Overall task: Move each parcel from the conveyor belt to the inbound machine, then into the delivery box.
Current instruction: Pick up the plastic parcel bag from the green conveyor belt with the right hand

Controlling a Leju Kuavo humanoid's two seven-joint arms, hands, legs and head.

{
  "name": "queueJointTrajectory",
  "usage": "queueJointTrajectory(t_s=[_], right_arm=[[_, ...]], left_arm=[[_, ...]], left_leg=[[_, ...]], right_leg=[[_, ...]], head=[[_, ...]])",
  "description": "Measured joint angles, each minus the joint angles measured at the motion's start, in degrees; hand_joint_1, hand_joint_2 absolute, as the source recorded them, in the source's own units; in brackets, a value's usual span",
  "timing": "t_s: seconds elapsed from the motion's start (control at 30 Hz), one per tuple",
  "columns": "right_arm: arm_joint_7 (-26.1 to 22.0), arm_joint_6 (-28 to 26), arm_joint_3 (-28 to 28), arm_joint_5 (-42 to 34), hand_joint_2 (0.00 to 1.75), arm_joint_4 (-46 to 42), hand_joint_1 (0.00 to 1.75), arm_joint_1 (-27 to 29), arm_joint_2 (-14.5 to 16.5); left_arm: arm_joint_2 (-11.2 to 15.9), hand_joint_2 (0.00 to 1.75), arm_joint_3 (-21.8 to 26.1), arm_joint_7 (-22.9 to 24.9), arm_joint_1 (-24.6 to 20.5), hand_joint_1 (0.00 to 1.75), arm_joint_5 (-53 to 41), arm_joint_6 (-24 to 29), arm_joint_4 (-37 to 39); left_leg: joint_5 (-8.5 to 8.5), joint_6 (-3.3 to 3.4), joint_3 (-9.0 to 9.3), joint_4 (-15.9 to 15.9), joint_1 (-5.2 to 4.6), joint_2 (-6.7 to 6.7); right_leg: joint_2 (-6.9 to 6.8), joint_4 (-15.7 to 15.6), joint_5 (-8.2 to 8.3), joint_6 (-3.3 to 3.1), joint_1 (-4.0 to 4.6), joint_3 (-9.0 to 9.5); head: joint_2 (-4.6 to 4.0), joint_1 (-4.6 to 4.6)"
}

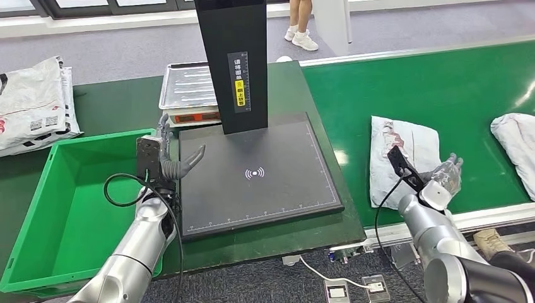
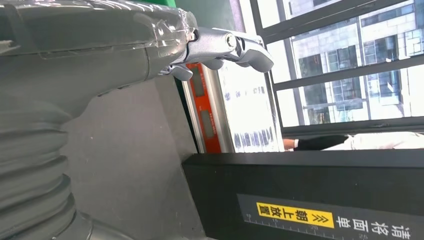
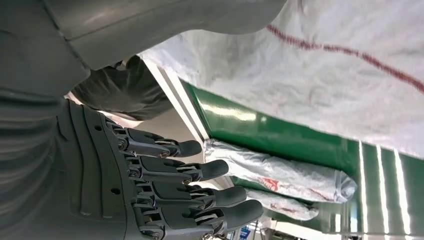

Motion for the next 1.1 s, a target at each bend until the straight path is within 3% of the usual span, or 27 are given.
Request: queueJointTrajectory(t_s=[0.1,0.27,0.37,0.57,1.1], right_arm=[[0.27,3.24,0.42,-0.88,1.75,-0.16,0.00,0.25,0.32],[-1.25,17.70,0.44,-5.80,1.75,-0.06,0.00,0.49,0.38],[-3.58,23.54,0.44,-8.23,1.75,0.13,0.00,0.33,0.63],[-2.56,34.13,0.83,-5.74,1.75,0.50,0.00,-0.75,1.16],[-2.28,35.67,1.45,-5.08,1.75,0.77,0.00,-1.22,1.70]], left_arm=[[-0.02,1.75,0.00,0.34,-0.02,0.00,-0.40,-0.30,-0.12],[-0.08,1.75,0.00,0.76,-0.19,0.00,-0.92,-1.01,-0.06],[-0.07,1.75,0.00,0.76,-0.26,0.00,-0.93,-1.33,0.04],[-0.18,1.75,0.00,0.78,-0.27,0.00,-0.91,-1.56,0.31],[-0.39,1.75,0.00,0.78,-0.26,0.00,-0.90,-1.56,0.70]], left_leg=[[0.00,0.00,-0.01,0.00,-0.01,0.00],[-0.01,0.01,-0.01,0.00,-0.03,0.01],[-0.01,0.01,-0.01,0.00,-0.03,0.01],[0.00,0.00,0.01,0.00,-0.01,0.03],[0.00,0.00,0.01,0.01,-0.02,0.03]], right_leg=[[0.01,-0.01,0.00,0.00,-0.01,0.00],[0.03,-0.02,0.00,0.01,-0.03,0.00],[0.03,-0.02,0.00,0.01,-0.02,0.00],[0.04,-0.01,0.00,0.00,0.00,0.00],[0.03,-0.01,0.00,0.01,-0.01,0.01]], head=[[0.00,0.01],[0.00,0.01],[0.00,0.01],[0.00,0.00],[0.00,0.01]])
